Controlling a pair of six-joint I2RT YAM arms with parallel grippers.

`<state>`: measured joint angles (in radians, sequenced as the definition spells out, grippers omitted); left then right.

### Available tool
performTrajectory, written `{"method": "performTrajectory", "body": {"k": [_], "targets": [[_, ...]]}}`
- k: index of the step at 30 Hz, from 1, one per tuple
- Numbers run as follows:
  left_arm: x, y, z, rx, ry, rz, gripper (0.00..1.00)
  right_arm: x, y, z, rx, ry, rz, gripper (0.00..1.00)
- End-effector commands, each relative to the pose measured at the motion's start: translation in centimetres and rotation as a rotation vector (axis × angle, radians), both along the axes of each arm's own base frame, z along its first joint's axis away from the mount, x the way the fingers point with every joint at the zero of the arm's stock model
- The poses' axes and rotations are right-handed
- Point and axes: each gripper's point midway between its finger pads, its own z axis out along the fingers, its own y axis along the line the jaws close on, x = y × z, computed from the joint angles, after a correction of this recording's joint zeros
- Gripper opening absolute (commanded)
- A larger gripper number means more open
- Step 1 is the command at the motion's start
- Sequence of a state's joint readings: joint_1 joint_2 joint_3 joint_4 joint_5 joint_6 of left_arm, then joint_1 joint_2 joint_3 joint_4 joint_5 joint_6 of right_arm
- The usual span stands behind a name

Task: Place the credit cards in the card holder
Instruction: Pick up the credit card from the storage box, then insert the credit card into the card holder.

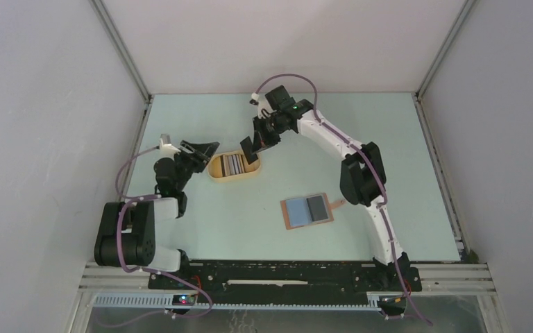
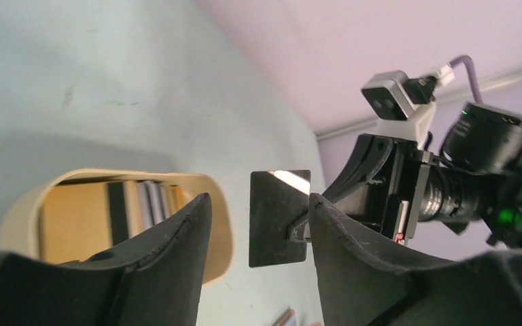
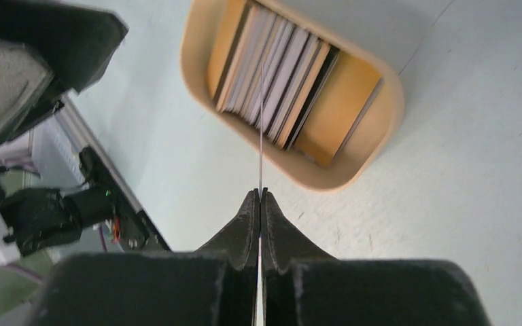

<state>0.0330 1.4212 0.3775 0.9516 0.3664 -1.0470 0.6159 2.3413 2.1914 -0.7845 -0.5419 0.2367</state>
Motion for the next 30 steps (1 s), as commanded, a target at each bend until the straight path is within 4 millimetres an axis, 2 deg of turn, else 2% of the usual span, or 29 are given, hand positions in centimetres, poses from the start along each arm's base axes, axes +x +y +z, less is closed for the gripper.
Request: {"method": "performTrajectory", "body": {"k": [1, 5, 7, 10, 13, 17, 19, 22, 27, 30], "targets": [[-2.6, -2.5, 6.6, 0.025, -0.319, -0.167, 0.61, -2.9, -1.1, 6.1, 0.11, -0.146, 0.176, 0.0], [-5.5, -4.2, 9.3, 0.038, -0.457, -0.256, 0.65, -7.0, -3.4, 8.9, 0.223, -0.182, 0.339, 0.0], [-7.5, -6.3, 10.5, 0.062, -0.525, -0.328, 0.65, -9.0, -5.0, 11.0, 0.282, -0.244, 0.405, 0.0], [-10.6, -8.6, 12.6, 0.093, -0.639, -0.394, 0.66, -10.9, -7.8, 12.6, 0.302, -0.34, 0.424, 0.0], [-13.2, -9.9, 14.2, 0.135, -0.739, -0.395, 0.74, -12.6, -10.8, 13.6, 0.327, -0.406, 0.405, 0.0], [-16.4, -12.2, 14.9, 0.247, -0.837, -0.407, 0.85, -14.5, -14.5, 15.3, 0.374, -0.475, 0.366, 0.0], [-17.8, -13.4, 15.1, 0.281, -0.889, -0.426, 0.88, -15.3, -16.0, 15.4, 0.382, -0.491, 0.342, 0.0], [-18.9, -14.2, 15.1, 0.266, -0.917, -0.453, 0.99, -16.8, -17.4, 15.3, 0.417, -0.527, 0.34, 0.0], [-18.8, -15.9, 14.4, 0.147, -0.863, -0.551, 1.0, -21.0, -18.0, 13.8, 0.559, -0.591, 0.488, 0.0], [-19.1, -17.5, 13.7, 0.066, -0.833, -0.63, 0.99, -21.3, -17.8, 13.5, 0.581, -0.553, 0.485, 0.0]]}}
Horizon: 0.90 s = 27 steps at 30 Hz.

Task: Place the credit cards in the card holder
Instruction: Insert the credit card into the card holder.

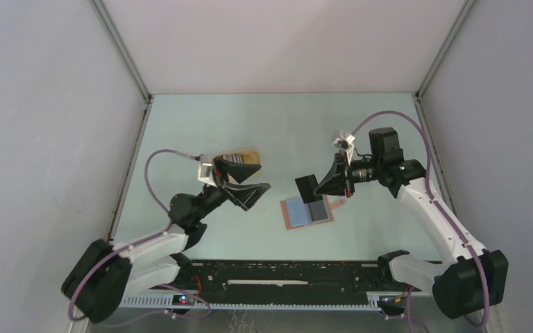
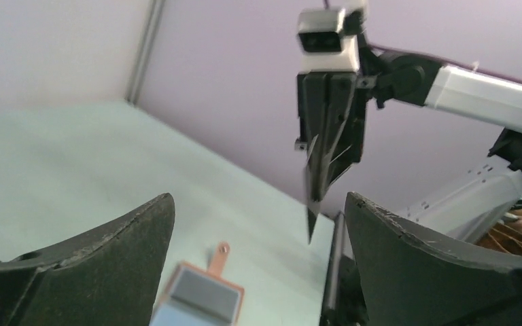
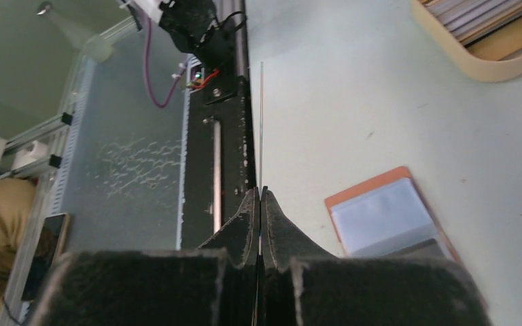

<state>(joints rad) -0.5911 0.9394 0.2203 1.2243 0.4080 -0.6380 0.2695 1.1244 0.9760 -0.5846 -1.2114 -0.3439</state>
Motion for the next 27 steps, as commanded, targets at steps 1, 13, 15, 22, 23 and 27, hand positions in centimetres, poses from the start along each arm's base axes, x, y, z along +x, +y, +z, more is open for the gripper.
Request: {"method": "performTrajectory", "body": {"k": [1, 13, 15, 22, 23, 27], "targets": [[-1.0, -2.1, -0.7, -0.046, 0.036, -0.126, 0.99, -0.7, 0.7, 1.4, 0.101, -0.059, 0.103, 0.0], [-2.3, -7.3, -3.1, -0.008, 0.096, -0.194, 0.82, 0.2, 1.8, -0.2, 0.086, 0.085, 0.121, 0.0], [-1.9, -7.5, -3.1, -0.022, 0.121, -0.188, 0.77, 0.2, 2.0, -0.3, 0.085, 0.096, 0.127, 0.0], [-1.5, -8.1, -3.0, -0.036, 0.158, -0.203, 0.61, -0.1, 2.7, -1.0, 0.074, 0.116, 0.153, 0.0], [-1.5, -8.2, -3.0, -0.036, 0.159, -0.207, 0.6, -0.2, 2.8, -1.1, 0.071, 0.12, 0.157, 0.0], [-1.5, -8.4, -3.2, -0.032, 0.165, -0.216, 0.48, -0.2, 2.9, -1.2, 0.064, 0.124, 0.167, 0.0]]}}
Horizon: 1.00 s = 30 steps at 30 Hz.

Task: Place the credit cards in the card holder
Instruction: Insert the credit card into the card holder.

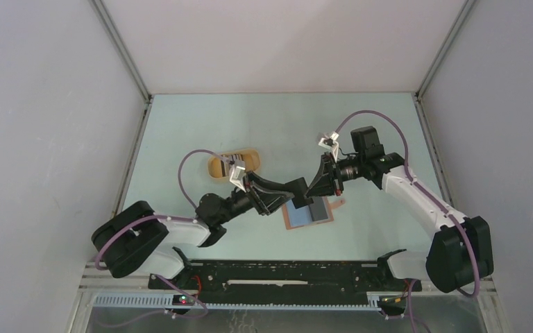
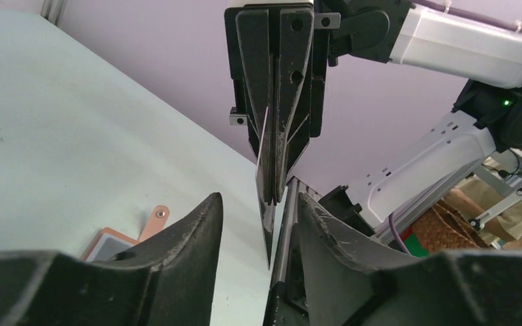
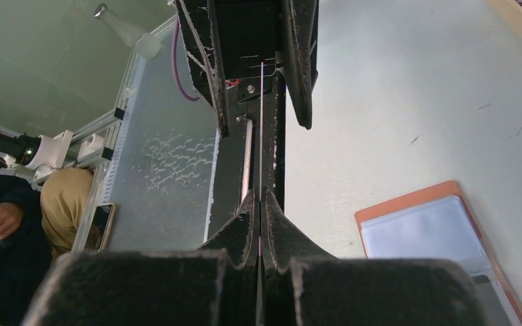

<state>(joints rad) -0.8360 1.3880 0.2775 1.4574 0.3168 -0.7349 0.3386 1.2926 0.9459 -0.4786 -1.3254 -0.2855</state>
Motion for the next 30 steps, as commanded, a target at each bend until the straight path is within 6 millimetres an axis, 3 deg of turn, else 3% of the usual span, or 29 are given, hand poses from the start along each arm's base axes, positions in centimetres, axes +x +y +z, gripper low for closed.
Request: {"method": "performTrajectory", "body": {"k": [1, 7, 30], "targets": [[0.1, -0.5, 2.8, -0.074, -0.05, -0.009, 0.46, 0.3, 0.5, 1.4, 0.025, -0.044, 0.026, 0.0], [0.1, -0.8, 2.7, -0.072, -0.042, -0.025, 0.34, 0.3, 0.6, 1.2, 0.018, -0.041, 0.03, 0.0], [-1.0, -1.2, 2.9, -0.057, -0.072, -0.104, 0.13, 0.1, 1.1, 0.4, -0.012, -0.036, 0.056, 0.0]]}}
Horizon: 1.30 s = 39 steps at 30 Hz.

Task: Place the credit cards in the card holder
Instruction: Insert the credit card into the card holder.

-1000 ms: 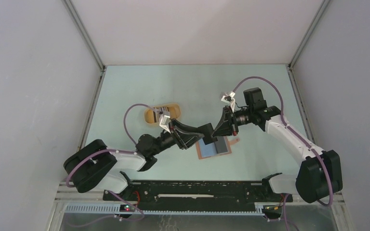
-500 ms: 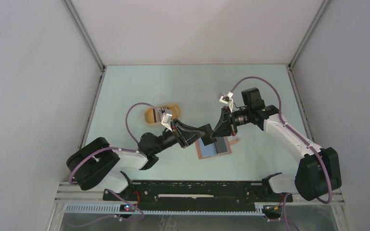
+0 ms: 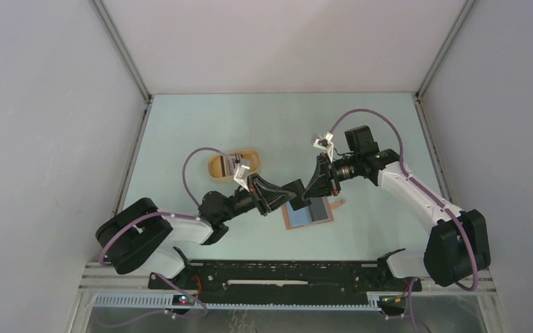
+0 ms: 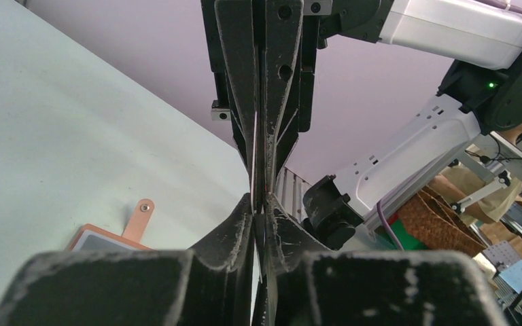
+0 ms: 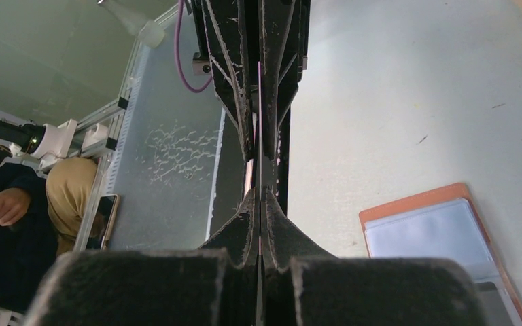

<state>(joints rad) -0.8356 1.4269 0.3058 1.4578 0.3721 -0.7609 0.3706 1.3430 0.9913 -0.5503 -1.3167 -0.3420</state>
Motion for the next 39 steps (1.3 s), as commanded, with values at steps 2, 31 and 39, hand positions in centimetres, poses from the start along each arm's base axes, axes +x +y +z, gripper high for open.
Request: {"method": "performTrajectory", "body": {"k": [2, 31, 39], "targets": [[-0.6, -0.3, 3.2, -0.069, -0.086, -0.049, 0.13, 0.2, 0.4, 0.7, 0.007, -0.051, 0.021, 0.0], [0.5, 1.4, -0.2, -0.008, 0.076, -0.113, 0.0, 1.0, -0.2, -0.5, -0.115, -0.178, -0.002, 0.64], [1.5, 1.5, -4.2, 0.036, 0.258, -0.076, 0.0, 4.3, -3.5, -2.9, -0.303, -0.284, -0.146, 0.66]]}}
